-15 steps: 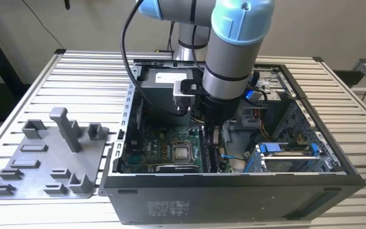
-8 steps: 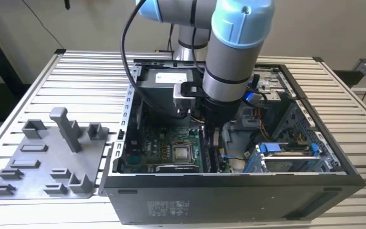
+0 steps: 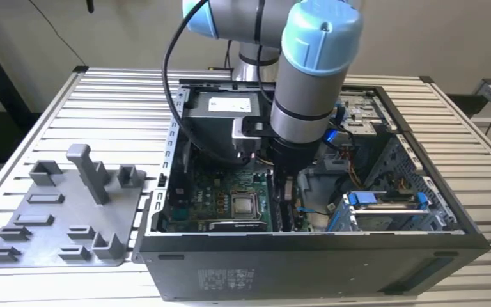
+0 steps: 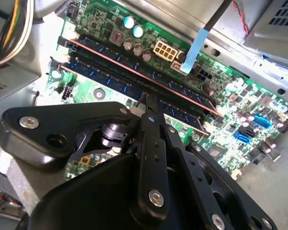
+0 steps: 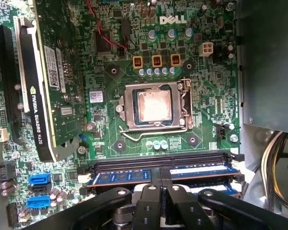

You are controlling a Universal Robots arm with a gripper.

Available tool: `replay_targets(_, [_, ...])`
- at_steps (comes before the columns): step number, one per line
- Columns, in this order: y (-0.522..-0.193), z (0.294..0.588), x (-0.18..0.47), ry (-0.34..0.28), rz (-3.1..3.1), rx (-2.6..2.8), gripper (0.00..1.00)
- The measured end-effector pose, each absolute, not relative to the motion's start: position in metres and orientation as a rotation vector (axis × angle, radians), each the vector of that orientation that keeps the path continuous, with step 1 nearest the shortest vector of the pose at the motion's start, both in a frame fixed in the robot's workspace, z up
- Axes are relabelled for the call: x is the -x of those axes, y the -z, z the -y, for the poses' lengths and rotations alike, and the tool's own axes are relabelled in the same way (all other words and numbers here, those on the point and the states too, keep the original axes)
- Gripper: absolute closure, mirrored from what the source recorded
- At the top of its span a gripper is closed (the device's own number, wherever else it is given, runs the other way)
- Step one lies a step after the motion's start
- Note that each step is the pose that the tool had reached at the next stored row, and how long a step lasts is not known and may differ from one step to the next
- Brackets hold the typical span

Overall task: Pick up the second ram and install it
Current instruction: 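Press down the second ram until it locks into place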

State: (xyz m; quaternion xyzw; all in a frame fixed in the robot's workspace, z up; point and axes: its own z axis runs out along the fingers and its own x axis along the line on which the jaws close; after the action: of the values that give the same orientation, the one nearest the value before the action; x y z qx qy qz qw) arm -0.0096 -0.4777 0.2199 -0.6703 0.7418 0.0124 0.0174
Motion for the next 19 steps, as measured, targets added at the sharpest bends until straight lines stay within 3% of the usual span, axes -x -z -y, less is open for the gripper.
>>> replay_targets(19, [-0.252,0.477,0.010,-0.040,-2.304,2.082,0.89])
